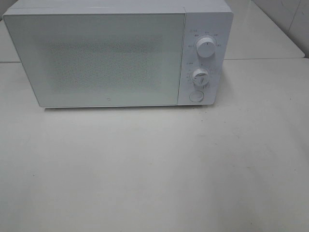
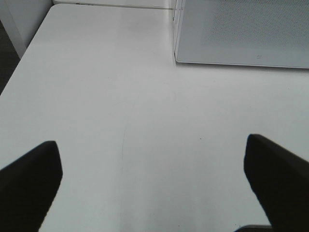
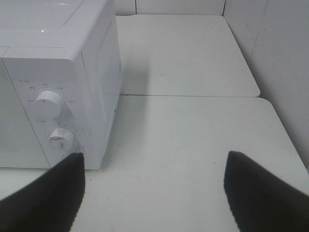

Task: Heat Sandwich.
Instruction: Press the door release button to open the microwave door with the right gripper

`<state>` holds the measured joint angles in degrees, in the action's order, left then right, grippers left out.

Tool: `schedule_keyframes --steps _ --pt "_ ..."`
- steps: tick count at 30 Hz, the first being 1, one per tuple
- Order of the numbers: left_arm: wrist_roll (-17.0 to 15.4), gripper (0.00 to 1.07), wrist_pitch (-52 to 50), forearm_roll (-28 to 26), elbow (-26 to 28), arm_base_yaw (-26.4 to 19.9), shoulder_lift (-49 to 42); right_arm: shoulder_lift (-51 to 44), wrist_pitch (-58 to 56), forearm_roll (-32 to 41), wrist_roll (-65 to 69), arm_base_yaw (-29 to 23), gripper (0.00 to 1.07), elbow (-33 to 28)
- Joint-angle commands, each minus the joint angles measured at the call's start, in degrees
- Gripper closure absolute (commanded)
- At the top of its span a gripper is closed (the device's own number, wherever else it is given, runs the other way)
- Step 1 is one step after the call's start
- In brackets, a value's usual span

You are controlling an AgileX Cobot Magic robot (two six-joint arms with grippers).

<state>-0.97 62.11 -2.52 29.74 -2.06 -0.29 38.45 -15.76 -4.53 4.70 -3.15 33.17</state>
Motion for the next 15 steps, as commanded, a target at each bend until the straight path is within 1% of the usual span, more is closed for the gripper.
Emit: schedule_keyframes --steps 1,2,6,7,9,13,14,15 --pt "0.1 0.09 -0.8 0.0 -0.1 0.1 -0.9 3.4 4.4 -0.1 -0.3 0.3 0.31 0.4" --pt "0.1 0.09 -0.8 0.0 -0.1 0.1 -0.9 5.5 6.2 -0.1 -0.3 0.3 0.31 0.4" --pt "0.1 0.09 -0.8 0.0 -0.1 0.1 -0.9 8.5 8.4 -0.1 -0.1 0.3 0.31 0.3" --pt "0.1 0.09 -0.8 0.0 -0.1 0.1 -0.9 10.7 10.1 -0.1 0.0 0.3 0.31 0.1" --pt "0.1 0.09 -0.8 0.0 -0.1 0.1 -0.9 11.7 11.4 -0.1 0.1 0.3 0.31 -0.3" --pt "0.1 0.09 -0.8 0.0 -0.1 0.1 -0.9 15.0 19.3 -0.1 0.2 0.3 0.31 -3.8" --pt "0.1 0.09 -0.8 0.0 -0.1 0.1 -0.9 15.0 19.3 -0.1 0.2 0.3 0.31 -3.8" --pt "0.1 0.09 -0.8 0.0 -0.1 0.1 -0.9 16.1 23.4 -0.1 0.2 0.3 0.31 -5.8"
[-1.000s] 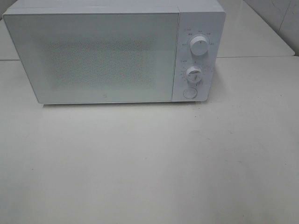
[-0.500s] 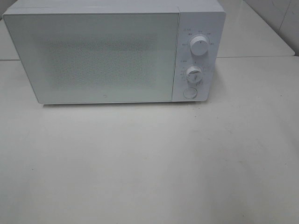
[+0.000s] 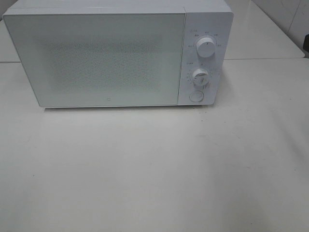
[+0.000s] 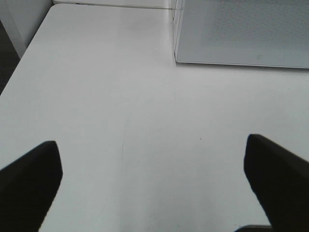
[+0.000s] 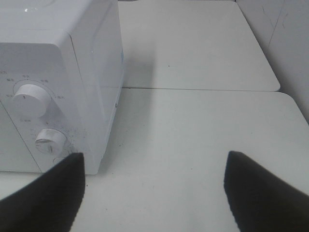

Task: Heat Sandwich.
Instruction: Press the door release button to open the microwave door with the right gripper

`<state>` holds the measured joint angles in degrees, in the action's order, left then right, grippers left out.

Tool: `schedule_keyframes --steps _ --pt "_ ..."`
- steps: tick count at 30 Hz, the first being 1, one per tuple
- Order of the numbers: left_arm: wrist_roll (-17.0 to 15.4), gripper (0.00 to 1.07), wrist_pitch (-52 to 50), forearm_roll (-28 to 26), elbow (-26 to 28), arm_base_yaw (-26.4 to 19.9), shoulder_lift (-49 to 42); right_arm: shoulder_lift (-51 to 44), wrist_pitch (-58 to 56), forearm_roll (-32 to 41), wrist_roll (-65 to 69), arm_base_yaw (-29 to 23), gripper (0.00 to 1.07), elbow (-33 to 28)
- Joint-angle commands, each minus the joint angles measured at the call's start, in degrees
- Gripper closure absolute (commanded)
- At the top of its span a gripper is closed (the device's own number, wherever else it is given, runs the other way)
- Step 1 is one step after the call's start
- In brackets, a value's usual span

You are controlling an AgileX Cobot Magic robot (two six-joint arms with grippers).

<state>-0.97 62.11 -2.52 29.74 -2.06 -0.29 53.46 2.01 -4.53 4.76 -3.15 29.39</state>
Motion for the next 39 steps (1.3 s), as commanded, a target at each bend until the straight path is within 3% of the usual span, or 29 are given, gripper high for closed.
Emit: schedule_keyframes --steps 1,4,10,18,27,31,36,39 --pt "0.1 0.09 -0.8 0.0 -0.1 0.1 -0.9 1.5 8.0 0.0 0.1 0.3 0.31 -3.2" --pt "0.1 0.09 -0.8 0.0 -0.1 0.1 -0.9 2.4 12.6 0.2 0.0 0.3 0.31 -5.2" --pt "0.1 0.09 -0.8 0.0 -0.1 0.1 -0.9 7.1 32.8 7.4 -2.6 0.3 0.31 -12.4" --pt "0.1 0.09 -0.8 0.0 -0.1 0.1 -0.9 14.3 46.9 14.2 -8.2 -1.1 0.31 -17.2" --pt "0.1 0.09 -0.8 0.0 -0.1 0.1 -0.9 22.9 54.7 21.9 -13.3 -11.5 0.31 -18.5" --pt "0.1 0.09 -0.8 0.0 -0.1 0.1 -0.9 30.0 61.0 30.4 -16.1 -19.4 0.31 -18.4" --pt "0.1 0.09 -0.8 0.0 -0.1 0.1 -0.9 35.2 63.4 36.1 -16.1 -25.8 0.31 -17.4" --pt "0.1 0.09 -0.8 0.0 -0.1 0.1 -0.9 37.0 63.9 37.6 -16.2 -27.7 0.31 -16.7"
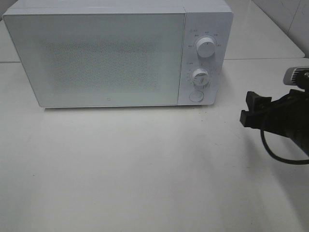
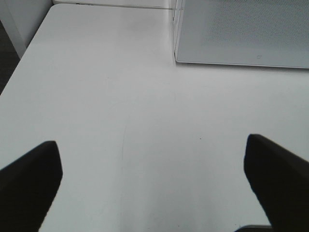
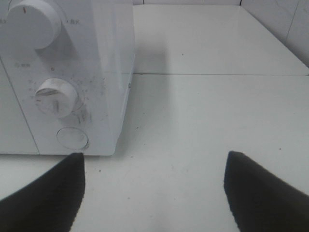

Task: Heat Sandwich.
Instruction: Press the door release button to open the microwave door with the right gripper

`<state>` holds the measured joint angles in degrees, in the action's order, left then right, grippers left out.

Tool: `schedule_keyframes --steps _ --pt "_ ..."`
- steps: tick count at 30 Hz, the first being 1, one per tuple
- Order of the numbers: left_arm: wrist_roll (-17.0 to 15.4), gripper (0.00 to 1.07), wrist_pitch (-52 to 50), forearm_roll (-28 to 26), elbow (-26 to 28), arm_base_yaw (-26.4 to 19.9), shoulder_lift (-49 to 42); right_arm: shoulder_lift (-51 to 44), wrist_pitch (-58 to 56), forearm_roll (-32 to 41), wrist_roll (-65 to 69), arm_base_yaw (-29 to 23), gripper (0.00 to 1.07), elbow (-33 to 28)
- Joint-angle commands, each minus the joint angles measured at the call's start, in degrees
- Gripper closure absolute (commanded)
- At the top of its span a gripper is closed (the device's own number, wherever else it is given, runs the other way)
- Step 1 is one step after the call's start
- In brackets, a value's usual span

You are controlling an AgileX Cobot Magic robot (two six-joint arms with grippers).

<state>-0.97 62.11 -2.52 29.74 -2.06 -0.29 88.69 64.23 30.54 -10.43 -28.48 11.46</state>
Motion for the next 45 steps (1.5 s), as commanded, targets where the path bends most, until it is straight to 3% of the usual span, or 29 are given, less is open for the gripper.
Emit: schedule_keyframes --steps 1,16,28,38,45 --pt "0.1 0.09 -0.8 0.0 -0.1 0.1 -0.9 2.7 1.9 3.1 -1.0 -3.4 0.31 1.7" --pt "0.1 0.09 -0.8 0.0 -0.1 0.1 -0.9 11.6 1.9 13.2 -4.0 -15.2 0.31 8.9" --pt "0.1 0.09 -0.8 0.0 -0.1 0.1 -0.9 12.5 1.5 14.6 -3.4 -16.3 0.31 10.2" --pt "0.1 0.09 -0.8 0.0 -0.1 0.1 -0.9 12.5 1.4 14.6 15.6 -16.3 0.31 10.2" --pt "0.1 0.09 -0.8 0.0 -0.1 0.1 -0.9 12.5 1.4 14.4 45.6 -16.3 0.31 10.2"
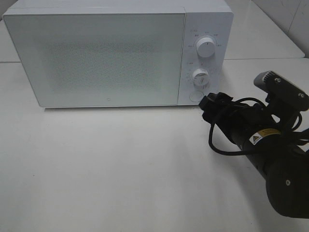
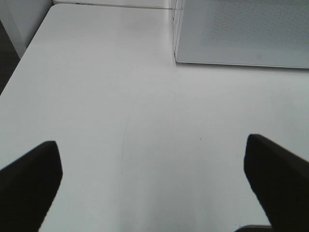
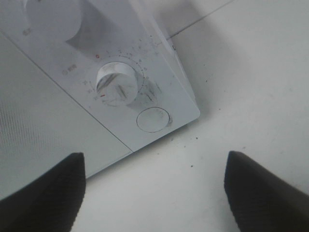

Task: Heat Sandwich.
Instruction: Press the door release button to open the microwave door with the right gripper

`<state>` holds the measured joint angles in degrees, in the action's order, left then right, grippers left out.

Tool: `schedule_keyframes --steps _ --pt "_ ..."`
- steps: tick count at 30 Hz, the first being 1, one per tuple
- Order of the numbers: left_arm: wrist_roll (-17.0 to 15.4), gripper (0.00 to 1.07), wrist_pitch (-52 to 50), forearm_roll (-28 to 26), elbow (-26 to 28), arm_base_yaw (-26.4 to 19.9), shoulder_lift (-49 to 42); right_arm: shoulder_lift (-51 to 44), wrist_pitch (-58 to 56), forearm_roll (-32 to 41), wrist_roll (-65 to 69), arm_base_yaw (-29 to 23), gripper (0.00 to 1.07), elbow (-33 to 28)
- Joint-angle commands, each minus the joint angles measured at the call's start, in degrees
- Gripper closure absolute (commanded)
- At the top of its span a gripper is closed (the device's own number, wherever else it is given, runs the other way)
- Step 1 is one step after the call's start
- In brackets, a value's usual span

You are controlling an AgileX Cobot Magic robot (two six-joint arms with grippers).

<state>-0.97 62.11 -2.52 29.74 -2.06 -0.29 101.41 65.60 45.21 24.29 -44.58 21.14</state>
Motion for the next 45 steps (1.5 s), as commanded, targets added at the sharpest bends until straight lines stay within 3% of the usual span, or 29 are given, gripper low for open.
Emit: schedule_keyframes --steps 1,8,11,14,15,16,19,20,21,23,37,45 --pt "0.1 0.09 -0.8 0.0 -0.1 0.1 -0.9 -0.2 0.1 -0.3 15.4 -0.2 0.31 0.5" --pt "0.1 0.09 -0.8 0.0 -0.1 0.1 -0.9 -0.2 0.1 -0.3 41.9 -0.2 0.33 0.5" --pt "0.1 0.09 -0.8 0.0 -0.1 0.1 -0.9 -0.2 0.1 -0.2 46.9 -0.2 0.36 0.5" --pt "0.1 0.09 -0.8 0.0 -0.1 0.1 -0.9 -0.2 -0.8 -0.2 51.9 -0.2 0.47 0.5" --pt "0.1 0.09 -0.8 0.0 -0.1 0.1 -0.9 -0.2 -1.9 -0.2 52.7 -0.2 0.57 0.5" --pt "0.1 0.09 -0.8 0.0 -0.1 0.1 -0.9 -0.2 -1.9 -0.2 52.7 -0.2 0.57 0.5" --pt "0.1 0.09 -0.8 0.0 -0.1 0.1 -0.9 -0.2 -3.0 -0.2 53.0 0.0 0.77 0.5" --pt "0.1 0.09 -0.8 0.0 -0.1 0.1 -0.9 -0.2 -3.0 -0.2 53.0 0.0 0.77 0.5" --pt "0.1 0.09 -0.8 0.0 -0.1 0.1 -0.9 -0.2 -3.0 -0.1 53.1 0.0 0.94 0.5" --pt "0.1 0.09 -0.8 0.0 -0.1 0.1 -0.9 -0.2 -3.0 0.0 53.6 0.0 1.07 0.5" --pt "0.1 0.09 -0.8 0.0 -0.1 0.1 -0.9 0.1 -4.1 0.1 54.2 0.0 1.07 0.5" --pt "0.1 0.09 -0.8 0.0 -0.1 0.1 -0.9 3.3 -8.5 -2.3 54.8 2.7 1.07 4.0"
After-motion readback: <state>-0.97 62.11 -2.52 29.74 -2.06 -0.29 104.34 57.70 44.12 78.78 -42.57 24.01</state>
